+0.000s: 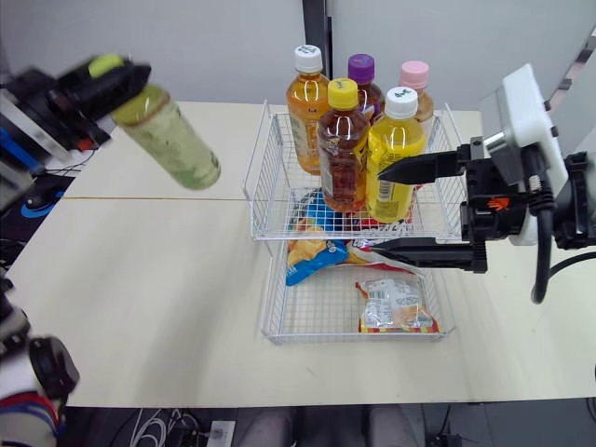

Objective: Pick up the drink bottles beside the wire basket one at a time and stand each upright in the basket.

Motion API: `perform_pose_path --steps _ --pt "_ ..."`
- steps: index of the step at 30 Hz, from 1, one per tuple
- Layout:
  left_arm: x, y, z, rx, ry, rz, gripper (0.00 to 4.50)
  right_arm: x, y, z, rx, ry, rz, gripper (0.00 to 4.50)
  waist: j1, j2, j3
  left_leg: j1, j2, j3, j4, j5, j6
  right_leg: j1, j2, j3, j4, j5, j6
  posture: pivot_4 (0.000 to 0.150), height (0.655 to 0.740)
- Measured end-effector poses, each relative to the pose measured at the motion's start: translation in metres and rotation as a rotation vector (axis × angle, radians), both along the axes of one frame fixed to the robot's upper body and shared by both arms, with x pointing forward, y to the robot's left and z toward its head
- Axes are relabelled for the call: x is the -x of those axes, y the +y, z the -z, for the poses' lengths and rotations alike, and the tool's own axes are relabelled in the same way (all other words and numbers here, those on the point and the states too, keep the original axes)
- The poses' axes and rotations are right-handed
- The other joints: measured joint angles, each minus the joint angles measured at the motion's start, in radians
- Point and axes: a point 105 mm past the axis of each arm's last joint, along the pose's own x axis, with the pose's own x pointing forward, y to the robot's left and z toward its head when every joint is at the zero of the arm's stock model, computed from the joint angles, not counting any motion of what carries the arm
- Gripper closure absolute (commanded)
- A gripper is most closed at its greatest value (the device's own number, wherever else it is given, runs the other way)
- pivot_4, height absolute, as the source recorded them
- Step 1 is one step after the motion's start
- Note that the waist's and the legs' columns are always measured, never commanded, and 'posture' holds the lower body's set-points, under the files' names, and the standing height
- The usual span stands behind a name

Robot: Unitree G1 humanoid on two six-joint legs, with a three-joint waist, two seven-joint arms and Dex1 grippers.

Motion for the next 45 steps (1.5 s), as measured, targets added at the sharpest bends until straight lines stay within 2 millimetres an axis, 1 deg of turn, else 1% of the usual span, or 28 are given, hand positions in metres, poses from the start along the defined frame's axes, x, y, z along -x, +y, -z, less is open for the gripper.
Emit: perform_pose_path --steps 2,4,9,10,11,12,15,17,24,29,33,36,38,40,42,45 --pt "0.007 -0.008 -0.018 -0.019 -0.025 0.061 3.12 0.0 -0.001 0.001 0.001 0.004 0.004 0.0 -0.006 0.0 0.0 0.0 0.0 0.0 -0.001 0.0 0.0 0.0 0.0 0.001 0.0 0.0 0.0 0.15 0.74" --pt "0.01 -0.014 -0.029 -0.038 -0.029 0.112 3.12 -0.001 -0.002 0.004 0.001 0.015 0.01 0.0 -0.008 0.0 0.0 0.001 0.0 0.0 -0.001 0.0 0.0 0.0 0.0 0.0 0.0 0.0 0.0 0.15 0.74" --pt "0.011 -0.034 -0.052 -0.065 -0.003 0.236 3.12 0.001 -0.005 0.002 -0.01 0.0 0.031 0.0 -0.009 0.0 0.0 0.0 0.0 0.0 -0.001 0.0 0.0 -0.001 0.0 0.001 0.001 0.0 0.0 0.15 0.74" --pt "0.011 -0.038 -0.054 -0.069 -0.004 0.257 3.12 0.0 -0.005 0.002 -0.011 0.002 0.035 0.0 -0.009 0.0 0.0 0.001 0.0 0.001 -0.001 0.0 0.0 -0.001 0.0 0.001 0.001 0.0 0.0 0.15 0.74" --pt "0.01 -0.047 -0.054 -0.081 0.004 0.297 3.12 -0.001 -0.006 0.004 -0.014 0.008 0.041 0.0 -0.009 0.0 0.0 0.001 0.0 0.001 -0.001 0.0 0.0 -0.001 0.0 0.001 0.001 0.0 0.0 0.15 0.74" --pt "0.009 -0.051 -0.052 -0.089 0.012 0.318 3.12 -0.001 -0.006 0.004 -0.015 0.008 0.044 0.0 -0.009 0.0 0.0 0.001 0.0 0.001 -0.001 0.0 0.0 -0.001 0.0 0.001 0.001 0.0 0.0 0.15 0.74" --pt "-0.005 -0.07 -0.035 -0.128 0.085 0.371 3.12 -0.003 -0.009 0.002 -0.007 -0.01 0.067 0.0 -0.009 0.0 0.0 0.0 0.0 0.001 0.0 0.0 0.0 -0.001 0.0 0.002 0.001 0.0 0.0 0.15 0.74" --pt "-0.013 -0.077 -0.026 -0.15 0.121 0.379 3.12 -0.005 -0.012 0.0 -0.008 -0.025 0.083 0.0 -0.009 0.0 0.0 0.0 0.0 0.001 0.0 0.0 0.0 -0.002 0.0 0.002 0.001 0.0 0.0 0.15 0.74" --pt "-0.033 -0.09 0.0 -0.166 0.165 0.393 3.12 -0.01 -0.029 -0.016 -0.044 -0.053 0.159 0.0 -0.011 0.001 0.001 -0.001 0.001 0.003 -0.001 0.0 0.0 -0.004 0.0 0.005 0.001 0.0 0.0 0.15 0.74" --pt "-0.038 -0.098 0.017 -0.18 0.199 0.401 3.12 -0.011 -0.041 -0.023 -0.047 -0.062 0.207 0.0 -0.01 0.001 0.001 -0.001 0.0 0.003 -0.001 0.0 0.0 -0.004 0.0 0.006 0.001 0.0 0.0 0.15 0.74" --pt "-0.036 -0.104 0.023 -0.198 0.193 0.41 3.12 -0.014 -0.05 -0.023 -0.045 -0.054 0.244 0.0 -0.009 0.001 0.001 -0.001 0.0 0.004 -0.001 0.0 0.0 -0.004 0.0 0.006 0.001 0.0 0.0 0.15 0.74" --pt "-0.035 -0.106 0.03 -0.222 0.198 0.414 3.12 -0.014 -0.051 -0.021 -0.042 -0.045 0.246 0.0 -0.009 0.001 0.0 0.0 0.0 0.004 -0.001 0.0 0.0 -0.004 0.0 0.006 0.001 0.0 0.0 0.15 0.74" --pt "-0.034 -0.111 0.041 -0.251 0.219 0.434 3.12 -0.014 -0.051 -0.021 -0.041 -0.046 0.243 0.0 -0.009 0.001 0.0 -0.001 0.0 0.004 0.0 0.0 0.0 -0.004 0.0 0.006 0.001 0.0 0.0 0.15 0.74" --pt "-0.033 -0.112 0.04 -0.257 0.209 0.435 3.12 -0.013 -0.051 -0.022 -0.039 -0.049 0.241 0.0 -0.009 0.001 0.0 -0.001 0.0 0.004 0.0 0.0 0.0 -0.003 0.0 0.006 0.001 0.0 0.0 0.15 0.74" --pt "-0.034 -0.111 0.041 -0.26 0.2 0.427 2.39 -0.013 -0.051 -0.022 -0.039 -0.05 0.241 0.0 -0.009 0.001 0.0 0.0 0.0 0.004 0.0 0.0 0.0 -0.003 0.0 0.006 0.001 0.0 0.0 0.15 0.74" --pt "-0.037 -0.109 0.043 -0.26 0.193 0.418 1.47 -0.012 -0.051 -0.022 -0.038 -0.051 0.24 0.0 -0.009 0.001 0.0 0.0 0.0 0.004 0.0 0.0 0.0 -0.003 0.0 0.006 0.002 0.0 0.0 0.15 0.74"
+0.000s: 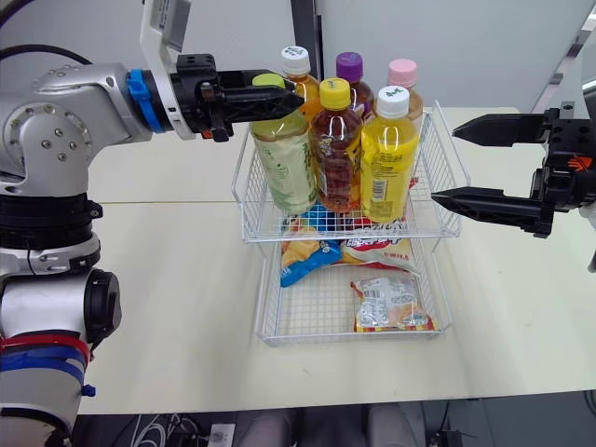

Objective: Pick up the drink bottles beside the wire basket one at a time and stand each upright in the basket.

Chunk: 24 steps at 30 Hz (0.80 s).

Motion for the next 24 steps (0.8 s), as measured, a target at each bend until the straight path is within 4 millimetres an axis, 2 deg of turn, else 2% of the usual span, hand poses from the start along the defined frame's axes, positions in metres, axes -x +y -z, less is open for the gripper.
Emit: perform_pose_path --steps 2,3,4,5,11,20,24 --pt "0.001 0.0 -0.001 -0.001 -0.016 0.011 0.86 0.0 0.0 0.001 0.001 0.002 0.002 0.0 0.0 0.0 0.0 0.0 0.0 0.0 0.0 0.0 0.0 0.0 0.0 0.0 0.0 0.0 0.0 0.15 0.74" --pt "0.002 0.0 -0.002 0.0 -0.021 0.015 0.71 0.0 -0.001 0.001 0.002 0.003 0.004 0.0 0.0 0.0 0.0 0.0 0.0 0.0 0.0 0.0 0.0 0.0 0.0 0.0 0.0 0.0 0.0 0.15 0.74" --pt "0.003 0.0 -0.002 -0.001 -0.024 0.024 0.24 -0.001 -0.001 0.002 0.003 0.003 0.008 0.0 0.0 0.0 0.0 0.0 0.0 0.0 0.0 0.0 0.0 0.0 0.0 0.0 0.0 0.0 0.0 0.15 0.74" --pt "0.003 0.001 -0.002 -0.001 -0.026 0.028 0.05 -0.001 -0.002 0.002 0.003 0.003 0.011 0.0 0.0 0.0 0.0 0.0 0.0 0.0 0.0 0.0 0.0 0.0 0.0 0.0 0.0 0.0 0.0 0.15 0.74" --pt "0.012 0.016 -0.01 0.002 -0.031 0.037 0.05 -0.002 -0.003 0.001 0.009 -0.003 0.02 0.0 -0.003 0.0 0.0 0.0 0.0 0.0 0.0 0.0 0.0 0.0 0.0 0.0 0.0 0.0 0.0 0.15 0.74" --pt "0.032 0.069 -0.041 0.038 -0.097 -0.079 0.05 -0.004 -0.007 -0.004 0.013 -0.042 0.043 0.0 -0.002 0.0 0.0 0.0 0.0 0.0 0.0 0.0 0.0 0.0 0.0 0.0 0.0 0.0 0.0 0.15 0.74" --pt "0.033 0.096 -0.043 0.02 -0.129 -0.195 0.05 -0.006 -0.012 -0.01 0.008 -0.088 0.067 0.0 -0.002 0.0 0.0 0.001 0.0 0.0 0.0 0.0 0.0 0.0 0.0 0.0 0.0 0.0 0.0 0.15 0.74"
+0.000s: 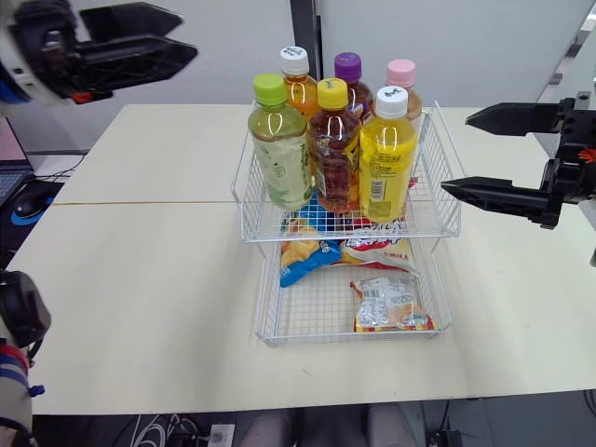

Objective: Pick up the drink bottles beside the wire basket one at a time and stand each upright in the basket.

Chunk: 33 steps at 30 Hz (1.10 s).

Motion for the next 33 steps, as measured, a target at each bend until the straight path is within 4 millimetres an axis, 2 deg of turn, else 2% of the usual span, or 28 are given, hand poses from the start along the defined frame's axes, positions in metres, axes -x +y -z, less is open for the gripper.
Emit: perform_pose_path --steps 4,8,14,17,21,24,28,33 --pt "-0.008 0.037 0.021 -0.076 -0.006 -0.205 0.05 -0.005 -0.008 -0.008 -0.029 -0.079 0.042 0.0 -0.001 0.0 0.0 0.0 0.0 0.001 0.0 0.0 0.0 0.0 0.0 0.001 0.0 0.0 0.0 0.15 0.74" --pt "-0.018 0.075 0.052 -0.13 0.015 -0.408 0.05 -0.011 -0.028 -0.004 -0.077 -0.114 0.108 0.0 0.003 0.0 0.0 0.0 0.0 0.001 0.0 0.0 0.0 0.0 0.0 0.001 0.0 0.0 0.0 0.15 0.74" --pt "-0.012 0.123 0.088 -0.134 0.047 -0.607 0.05 -0.013 -0.059 0.006 -0.084 -0.112 0.196 0.0 0.004 0.0 0.0 0.0 0.001 0.001 0.0 0.0 0.0 0.0 0.0 0.001 0.0 0.0 0.0 0.15 0.74" --pt "-0.008 0.14 0.116 -0.134 0.081 -0.677 0.05 -0.02 -0.075 0.017 -0.07 -0.108 0.26 0.0 0.004 0.001 0.0 0.002 0.001 0.002 0.0 0.0 0.0 0.002 -0.001 0.002 0.001 0.0 0.0 0.15 0.74" --pt "-0.006 0.149 0.15 -0.114 0.108 -0.743 0.05 -0.029 -0.09 0.024 -0.048 -0.154 0.325 0.0 0.004 0.0 -0.001 0.003 0.001 0.002 0.0 0.0 0.0 0.002 -0.001 0.002 0.0 0.0 0.0 0.15 0.74" --pt "-0.005 0.146 0.169 -0.06 0.119 -0.78 0.05 -0.039 -0.105 0.04 -0.027 -0.159 0.39 0.0 0.006 0.0 -0.001 0.003 0.0 0.002 0.0 0.0 0.0 0.003 -0.001 0.002 0.0 0.0 0.0 0.15 0.74" --pt "-0.005 0.138 0.185 -0.049 0.111 -0.813 0.05 -0.045 -0.126 0.076 0.067 -0.106 0.46 0.0 0.012 0.0 -0.001 0.004 0.0 0.002 0.0 0.0 0.0 0.004 -0.002 0.002 0.0 0.0 0.0 0.15 0.74" --pt "-0.004 0.134 0.21 -0.072 0.105 -0.863 0.05 -0.051 -0.146 0.105 0.054 -0.072 0.528 0.0 0.007 0.0 -0.001 0.008 0.001 0.003 -0.001 0.0 0.0 0.007 0.0 0.003 0.0 0.001 0.0 0.15 0.74"
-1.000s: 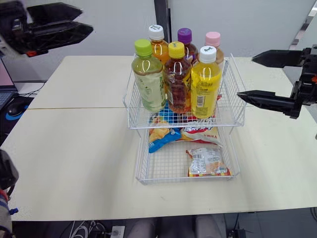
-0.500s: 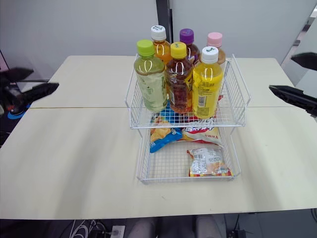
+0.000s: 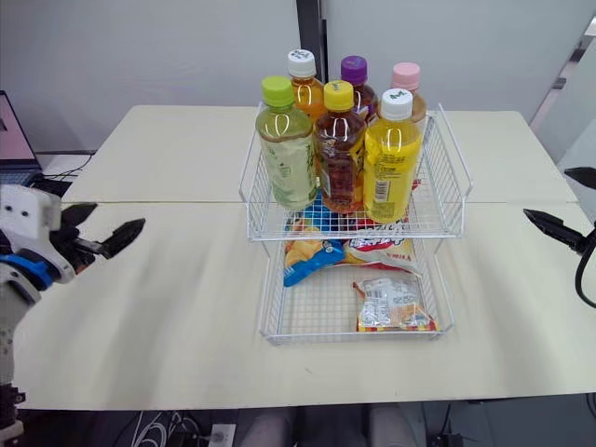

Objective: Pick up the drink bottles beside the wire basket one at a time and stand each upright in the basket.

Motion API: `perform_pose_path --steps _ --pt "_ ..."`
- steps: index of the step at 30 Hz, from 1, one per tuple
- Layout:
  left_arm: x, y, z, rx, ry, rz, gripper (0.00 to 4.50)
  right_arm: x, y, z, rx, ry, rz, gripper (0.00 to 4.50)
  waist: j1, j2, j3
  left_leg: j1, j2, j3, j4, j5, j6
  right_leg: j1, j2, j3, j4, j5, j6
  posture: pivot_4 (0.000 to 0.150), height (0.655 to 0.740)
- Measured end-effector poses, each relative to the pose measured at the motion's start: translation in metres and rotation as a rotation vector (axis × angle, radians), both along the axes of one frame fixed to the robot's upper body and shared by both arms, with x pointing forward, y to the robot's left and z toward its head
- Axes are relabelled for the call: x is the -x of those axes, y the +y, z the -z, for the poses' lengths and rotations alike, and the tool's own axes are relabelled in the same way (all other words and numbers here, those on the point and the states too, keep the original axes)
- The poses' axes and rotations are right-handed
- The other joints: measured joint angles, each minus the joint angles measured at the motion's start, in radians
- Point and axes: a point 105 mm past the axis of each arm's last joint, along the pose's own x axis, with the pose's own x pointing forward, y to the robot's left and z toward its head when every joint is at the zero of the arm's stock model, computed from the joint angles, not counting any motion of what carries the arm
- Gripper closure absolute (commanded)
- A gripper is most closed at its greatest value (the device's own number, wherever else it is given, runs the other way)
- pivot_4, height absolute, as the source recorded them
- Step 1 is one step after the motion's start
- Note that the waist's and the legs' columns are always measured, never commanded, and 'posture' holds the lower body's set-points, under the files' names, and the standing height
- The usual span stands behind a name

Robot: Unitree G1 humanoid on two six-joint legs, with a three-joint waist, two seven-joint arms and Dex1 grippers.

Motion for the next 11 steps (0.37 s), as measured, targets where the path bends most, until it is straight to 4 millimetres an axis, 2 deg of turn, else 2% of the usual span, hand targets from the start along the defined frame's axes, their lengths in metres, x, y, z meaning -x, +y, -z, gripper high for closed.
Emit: perform_pose_path --steps 6,11 --pt "0.001 0.014 0.018 -0.015 -0.042 -0.148 0.05 -0.009 -0.019 0.045 -0.059 0.032 0.099 0.0 -0.001 0.0 0.0 0.001 0.0 0.002 0.0 0.0 0.0 0.0 0.0 0.002 0.0 0.0 0.0 0.15 0.74" --pt "0.008 0.015 0.04 0.021 -0.012 -0.191 0.05 -0.014 -0.028 0.058 -0.027 0.025 0.127 0.0 -0.002 0.0 -0.001 0.002 0.0 0.002 -0.001 0.0 0.0 0.001 0.0 0.002 0.0 0.0 0.0 0.15 0.74"
